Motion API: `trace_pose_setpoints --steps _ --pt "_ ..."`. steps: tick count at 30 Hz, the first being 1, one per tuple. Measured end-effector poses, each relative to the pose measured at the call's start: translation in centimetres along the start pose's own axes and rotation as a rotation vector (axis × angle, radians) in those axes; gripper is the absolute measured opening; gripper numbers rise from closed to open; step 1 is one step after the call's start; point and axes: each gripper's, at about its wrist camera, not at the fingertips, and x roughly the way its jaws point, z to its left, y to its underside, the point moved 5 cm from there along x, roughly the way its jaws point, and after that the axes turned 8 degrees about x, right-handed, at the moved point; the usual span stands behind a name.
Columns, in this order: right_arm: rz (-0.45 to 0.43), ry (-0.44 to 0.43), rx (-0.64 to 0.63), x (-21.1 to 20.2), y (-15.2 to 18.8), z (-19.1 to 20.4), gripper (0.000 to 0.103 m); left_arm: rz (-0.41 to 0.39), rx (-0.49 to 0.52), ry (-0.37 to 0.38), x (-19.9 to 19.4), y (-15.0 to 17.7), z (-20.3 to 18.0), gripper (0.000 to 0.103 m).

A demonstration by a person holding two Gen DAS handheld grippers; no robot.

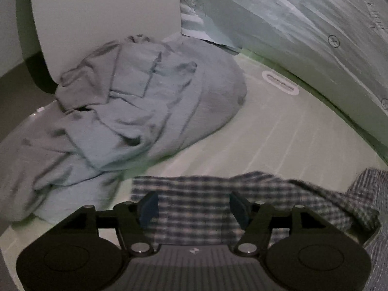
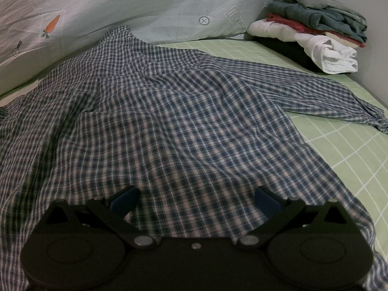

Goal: Fold clothes

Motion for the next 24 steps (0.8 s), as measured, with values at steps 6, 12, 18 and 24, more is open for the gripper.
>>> trace_pose_setpoints --steps 6,12,18,24 --pt "0.0 0.003 0.002 0.0 0.0 0.0 0.103 0.08 0.03 -0.107 2.8 -0.5 -1.7 0.075" --pt "-0.004 0.003 0.004 0.2 -0.1 0.1 0.103 0.112 0.017 -0.151 4.3 -0.2 -1.9 0.076" --pt "-0.014 0.001 0.005 0.3 -0.1 0.1 0.103 0.069 0.037 -0.174 3.9 -0.6 -2.4 0.015" --pt "-0.02 -0.002 0.005 0.3 -0.1 0.2 0.103 -0.024 -0.005 -0.136 2.4 -3.5 -2.1 0.006"
